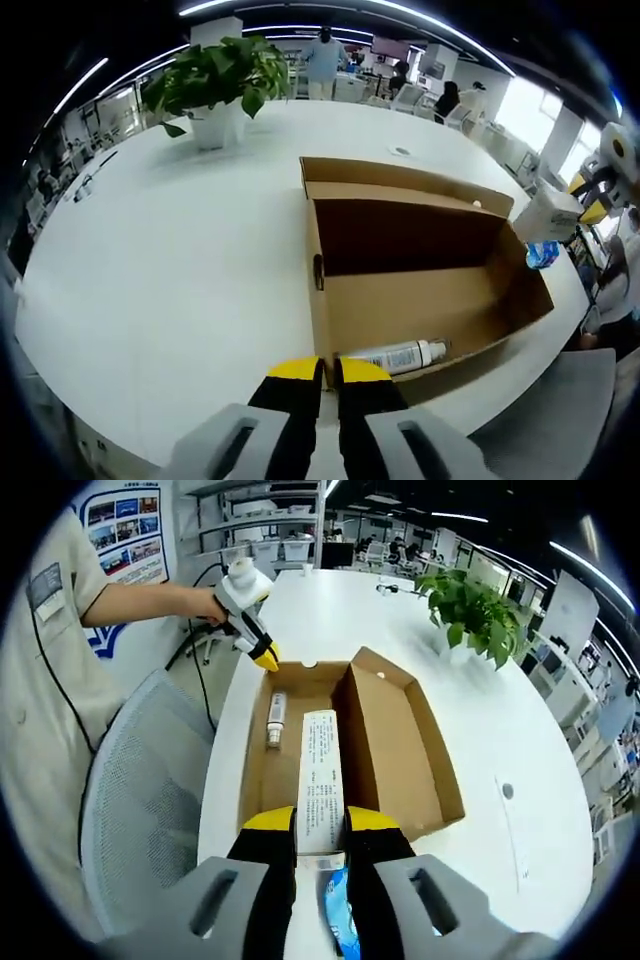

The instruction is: Operate the shoe box by opening the lid, removing the specified soft item, and placing it in the target area until the item is outside and the box remains undamaged.

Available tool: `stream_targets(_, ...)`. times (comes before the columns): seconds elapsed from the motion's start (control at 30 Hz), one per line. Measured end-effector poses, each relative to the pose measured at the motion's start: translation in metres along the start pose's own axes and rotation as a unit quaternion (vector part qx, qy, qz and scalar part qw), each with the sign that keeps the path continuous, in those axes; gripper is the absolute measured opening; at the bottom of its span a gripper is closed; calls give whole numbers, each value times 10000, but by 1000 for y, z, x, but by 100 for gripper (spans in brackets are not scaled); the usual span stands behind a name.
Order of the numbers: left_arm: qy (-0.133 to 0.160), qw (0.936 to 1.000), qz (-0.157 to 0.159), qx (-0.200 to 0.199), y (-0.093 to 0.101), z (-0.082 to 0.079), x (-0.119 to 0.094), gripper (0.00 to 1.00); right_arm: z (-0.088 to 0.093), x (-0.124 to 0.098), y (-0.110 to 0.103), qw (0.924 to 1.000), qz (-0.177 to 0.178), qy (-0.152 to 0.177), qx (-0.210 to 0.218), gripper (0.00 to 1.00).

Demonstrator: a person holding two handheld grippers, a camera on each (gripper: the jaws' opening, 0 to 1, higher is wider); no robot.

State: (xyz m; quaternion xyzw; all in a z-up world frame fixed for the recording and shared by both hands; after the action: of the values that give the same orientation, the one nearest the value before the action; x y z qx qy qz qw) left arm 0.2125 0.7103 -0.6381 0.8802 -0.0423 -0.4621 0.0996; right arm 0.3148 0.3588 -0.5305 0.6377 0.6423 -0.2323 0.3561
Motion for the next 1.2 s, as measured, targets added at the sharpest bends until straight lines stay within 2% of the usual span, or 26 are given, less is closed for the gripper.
stream_targets(0.3, -31, 10000, -25, 18, 2, 0, -1, 5, 9, -23, 7, 9999, 92, 64, 31, 15)
stream_targets(0.7, -94, 9999, -53, 17, 2, -1, 0, 5, 29, -51, 26, 9996, 276, -101, 25, 15)
stream_targets(0.97, -128, 9999, -70, 16, 2, -2, 1, 5, 52, -66, 41, 9989, 365, -292, 84, 15)
stream_targets(1.2, -168, 9998, -90, 28, 2, -3, 2, 5, 80, -76, 54, 9973, 451, -546, 181, 15)
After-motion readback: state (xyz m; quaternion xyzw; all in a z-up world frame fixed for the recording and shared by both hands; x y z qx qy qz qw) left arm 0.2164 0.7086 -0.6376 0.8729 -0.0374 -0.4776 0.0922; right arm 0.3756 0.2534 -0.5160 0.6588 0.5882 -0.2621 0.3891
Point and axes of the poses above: the point that each gripper's makers call its tool centre point, and the gripper's own axes: x roughly forward along the fingers, y roughly to its right, z roughly out of its underside, the point moved 9 cm from there along -x, roughly backward along the fingers, and after that the axes turned 9 degrees about -x, right-handed, at the moved point
